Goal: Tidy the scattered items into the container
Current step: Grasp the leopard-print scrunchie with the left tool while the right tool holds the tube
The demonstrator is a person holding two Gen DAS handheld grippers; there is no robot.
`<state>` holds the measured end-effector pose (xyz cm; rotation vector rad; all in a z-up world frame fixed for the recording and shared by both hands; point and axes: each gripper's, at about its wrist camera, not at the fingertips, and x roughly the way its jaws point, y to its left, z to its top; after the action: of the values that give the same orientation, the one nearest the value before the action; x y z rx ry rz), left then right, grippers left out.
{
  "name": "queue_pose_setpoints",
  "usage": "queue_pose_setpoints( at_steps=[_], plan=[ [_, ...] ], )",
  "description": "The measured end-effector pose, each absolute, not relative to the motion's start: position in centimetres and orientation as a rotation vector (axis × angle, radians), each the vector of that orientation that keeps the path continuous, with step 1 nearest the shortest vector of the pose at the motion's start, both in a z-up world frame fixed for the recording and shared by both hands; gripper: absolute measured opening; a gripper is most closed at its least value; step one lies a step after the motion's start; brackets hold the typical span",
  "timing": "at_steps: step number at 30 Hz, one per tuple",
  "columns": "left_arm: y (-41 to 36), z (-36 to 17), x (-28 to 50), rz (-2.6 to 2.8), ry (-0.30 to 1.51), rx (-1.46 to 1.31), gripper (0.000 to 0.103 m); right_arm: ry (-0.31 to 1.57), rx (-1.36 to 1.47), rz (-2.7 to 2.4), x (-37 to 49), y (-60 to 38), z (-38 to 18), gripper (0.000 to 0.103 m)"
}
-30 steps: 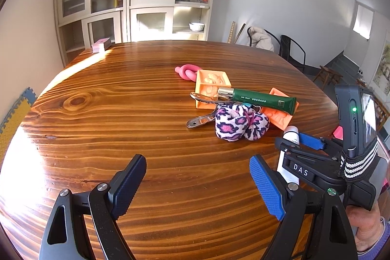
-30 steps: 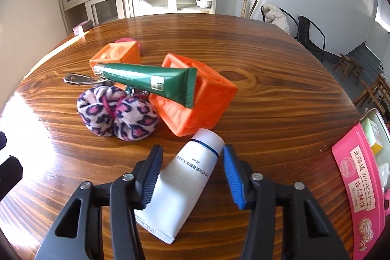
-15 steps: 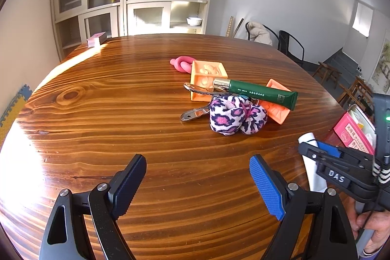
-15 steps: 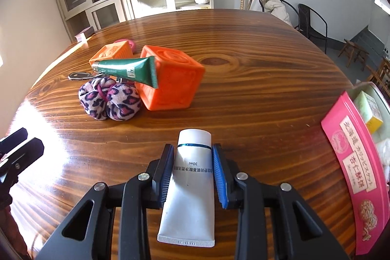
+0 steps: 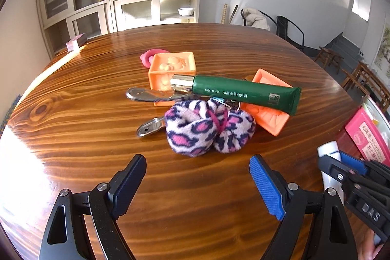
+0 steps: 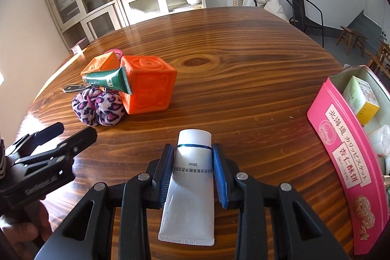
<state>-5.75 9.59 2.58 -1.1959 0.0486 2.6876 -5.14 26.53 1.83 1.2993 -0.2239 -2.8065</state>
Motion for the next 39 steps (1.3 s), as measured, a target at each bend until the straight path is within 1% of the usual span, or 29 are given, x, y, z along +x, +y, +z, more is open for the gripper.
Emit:
queue_pose_setpoints(
  at_steps=[6, 10, 17, 20, 21, 22, 23, 25, 27, 33, 39],
  plan=[
    [11.1, 1.9, -7.3, 2.671, 0.086, -1.229, 0.089, -0.287, 1.351, -2.795, -5.6, 27.7, 1.4, 0.035],
    [11.6, 1.9, -8.0, 2.683, 0.089, -1.239, 0.089, -0.289, 1.352, -2.783, -5.6, 27.6, 1.4, 0.035],
    [11.6, 1.4, -9.7, 2.651, 0.06, -1.29, 0.089, -0.261, 1.35, -2.784, -5.6, 27.3, 1.3, 0.035],
    [11.1, 1.3, -10.2, 2.632, 0.008, -1.296, 0.088, -0.243, 1.348, -2.79, -5.5, 27.2, 1.3, 0.035],
    [10.8, 1.3, -10.2, 2.629, -0.016, -1.289, 0.087, -0.236, 1.346, -2.792, -5.5, 27.2, 1.3, 0.035],
    [10.5, 1.4, -10.3, 2.63, -0.037, -1.28, 0.08, -0.228, 1.345, -2.795, -5.5, 27.1, 1.3, 0.035],
    [10.1, 1.5, -10.2, 2.633, -0.052, -1.274, 0.078, -0.219, 1.343, -2.798, -5.4, 27.0, 1.3, 0.035],
    [9.5, 1.5, -10.0, 2.642, -0.065, -1.268, 0.067, -0.205, 1.34, -2.804, -5.4, 27.0, 1.3, 0.035],
    [9.1, 1.5, -9.4, 2.646, -0.08, -1.269, 0.063, -0.199, 1.339, -2.806, -5.3, 27.0, 1.3, 0.035],
    [9.2, 2.6, -7.2, 2.681, -0.058, -1.228, 0.059, -0.206, 1.312, -2.818, -4.9, 27.1, 1.7, 0.035],
    [8.4, 3.6, -4.9, 2.72, -0.068, -1.197, 0.059, -0.215, 1.216, -2.856, -4.1, 27.0, 3.1, 0.035]
  ],
)
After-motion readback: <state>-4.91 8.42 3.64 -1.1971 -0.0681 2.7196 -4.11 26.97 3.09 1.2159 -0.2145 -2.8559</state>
